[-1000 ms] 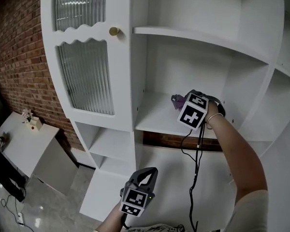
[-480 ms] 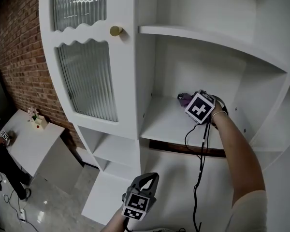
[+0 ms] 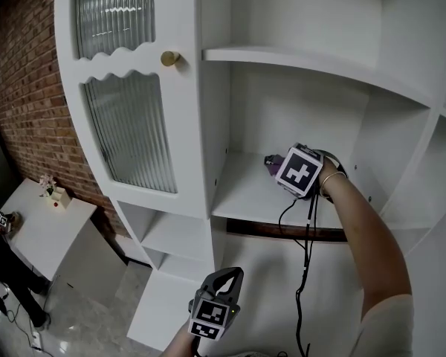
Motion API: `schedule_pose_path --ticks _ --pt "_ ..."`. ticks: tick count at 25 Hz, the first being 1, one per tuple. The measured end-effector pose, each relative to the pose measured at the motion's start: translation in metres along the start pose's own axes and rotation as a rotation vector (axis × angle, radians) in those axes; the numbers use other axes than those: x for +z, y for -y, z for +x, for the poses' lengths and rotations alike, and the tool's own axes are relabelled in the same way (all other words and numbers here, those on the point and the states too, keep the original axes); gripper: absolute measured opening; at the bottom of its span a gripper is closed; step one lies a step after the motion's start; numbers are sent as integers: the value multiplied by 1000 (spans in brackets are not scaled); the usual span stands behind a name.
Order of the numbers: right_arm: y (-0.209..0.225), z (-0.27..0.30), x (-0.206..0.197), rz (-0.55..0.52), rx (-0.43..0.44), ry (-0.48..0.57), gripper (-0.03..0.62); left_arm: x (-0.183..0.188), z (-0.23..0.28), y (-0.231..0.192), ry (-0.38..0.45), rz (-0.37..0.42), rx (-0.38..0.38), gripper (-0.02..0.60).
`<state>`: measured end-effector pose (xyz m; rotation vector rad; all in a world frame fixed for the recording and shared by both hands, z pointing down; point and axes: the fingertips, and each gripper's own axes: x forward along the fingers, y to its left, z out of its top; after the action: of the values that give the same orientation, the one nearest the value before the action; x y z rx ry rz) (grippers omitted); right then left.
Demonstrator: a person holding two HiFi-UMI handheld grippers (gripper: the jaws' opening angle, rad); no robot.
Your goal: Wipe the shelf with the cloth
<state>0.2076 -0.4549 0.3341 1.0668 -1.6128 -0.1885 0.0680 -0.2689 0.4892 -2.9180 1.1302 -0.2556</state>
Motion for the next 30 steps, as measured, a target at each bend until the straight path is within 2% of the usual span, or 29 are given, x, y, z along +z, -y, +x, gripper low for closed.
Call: schedule_pose_path --ticks 6,11,19,24,27,30 --pt "-32 -25 -1 -43 60 -24 74 6 -8 10 18 13 -23 14" --pt "-58 -48 -7 -59 96 -58 74 10 -17 31 29 43 -79 14" --pt "-93 -86 -7 -113 124 -78 74 14 -30 50 32 78 -137 14" --pt "-121 -109 -16 -91 176 -105 74 15 -38 63 31 90 -173 14" --pt "-131 -118 -22 -85 172 -100 74 16 -43 70 34 90 -188 14" --pt "-135 -130 -29 -140 127 -106 74 18 -46 76 40 91 -197 14"
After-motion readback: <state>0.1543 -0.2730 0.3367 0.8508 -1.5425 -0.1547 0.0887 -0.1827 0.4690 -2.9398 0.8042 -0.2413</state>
